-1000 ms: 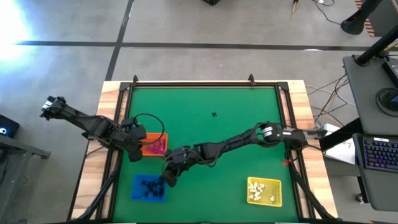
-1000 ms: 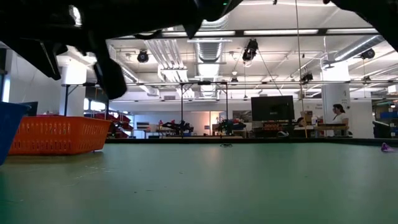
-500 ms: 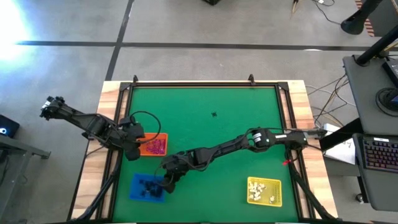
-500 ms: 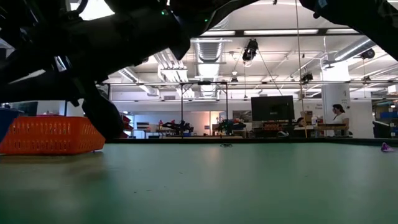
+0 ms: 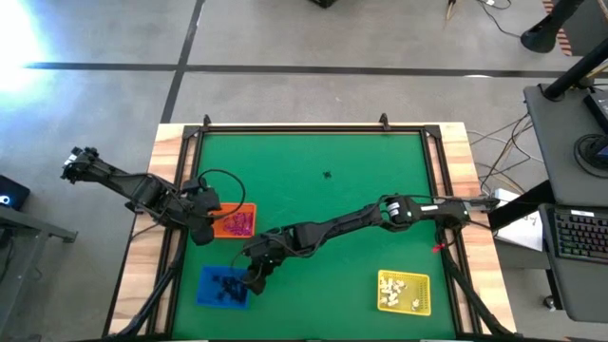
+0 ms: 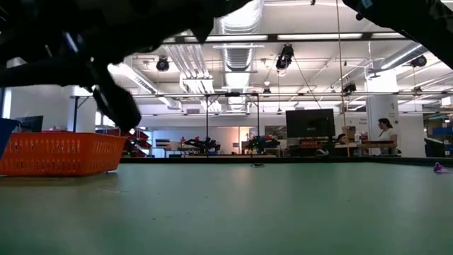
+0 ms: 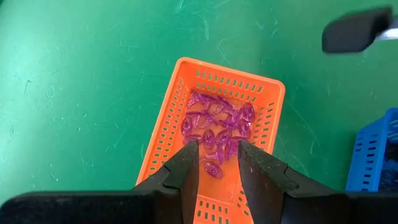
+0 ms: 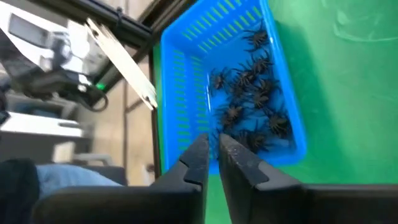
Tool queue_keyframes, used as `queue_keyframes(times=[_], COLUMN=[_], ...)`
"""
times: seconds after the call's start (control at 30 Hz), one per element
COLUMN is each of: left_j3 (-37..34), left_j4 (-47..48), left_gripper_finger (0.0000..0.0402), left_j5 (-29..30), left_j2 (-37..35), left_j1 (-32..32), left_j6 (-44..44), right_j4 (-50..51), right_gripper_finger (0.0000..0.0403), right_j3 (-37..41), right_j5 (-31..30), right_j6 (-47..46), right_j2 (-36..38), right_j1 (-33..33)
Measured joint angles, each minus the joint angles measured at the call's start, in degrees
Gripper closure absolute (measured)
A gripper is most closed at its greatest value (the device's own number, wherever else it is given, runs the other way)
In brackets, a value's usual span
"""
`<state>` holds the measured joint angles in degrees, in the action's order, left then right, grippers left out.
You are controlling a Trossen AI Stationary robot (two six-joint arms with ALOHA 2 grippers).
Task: Sort Halloween decoration
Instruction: Put the black spider toy into the blue bin
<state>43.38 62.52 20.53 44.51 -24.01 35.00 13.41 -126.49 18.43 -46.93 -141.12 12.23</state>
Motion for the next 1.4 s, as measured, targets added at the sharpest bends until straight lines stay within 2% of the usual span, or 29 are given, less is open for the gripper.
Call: queue_keyframes(times=[0.17, 0.3, 0.43, 0.53, 0.63, 1.03, 1.4], left_j3=[0.0, 0.0, 0.0, 0.0, 0.0, 0.0, 0.0], left_j4=[0.1, 0.3, 0.3, 0.4, 0.5, 1.9, 1.9], left_gripper_finger=[0.0307, 0.0307, 0.0307, 0.0307, 0.0307, 0.0307, 0.0307], left_j5=[0.0, 0.0, -0.1, -0.1, -0.1, -0.1, -0.1], left_j2=[0.0, 0.0, 0.0, 0.0, 0.0, 0.0, 0.0], left_j1=[0.0, 0.0, 0.0, 0.0, 0.0, 0.0, 0.0], left_j6=[0.0, 0.0, 0.3, 1.3, 2.0, 5.3, 6.5], right_j4=[19.6, 33.5, 49.9, 57.4, 60.1, 60.4, 59.5], right_gripper_finger=[0.0339, 0.0317, 0.0310, 0.0311, 0.0315, 0.0319, 0.0333], right_j3=[-8.5, -6.9, -6.9, -6.5, -6.1, 1.3, 3.9], right_j5=[-2.2, -9.8, -21.6, -24.5, -24.5, -24.6, -24.5], right_j6=[9.6, 15.0, 14.9, 15.5, 17.1, 19.3, 20.1], right_j2=[0.1, 4.0, 6.6, 7.0, 7.0, 7.0, 7.0], right_j1=[-0.4, -1.8, -5.0, -8.4, -11.9, -24.0, -29.9])
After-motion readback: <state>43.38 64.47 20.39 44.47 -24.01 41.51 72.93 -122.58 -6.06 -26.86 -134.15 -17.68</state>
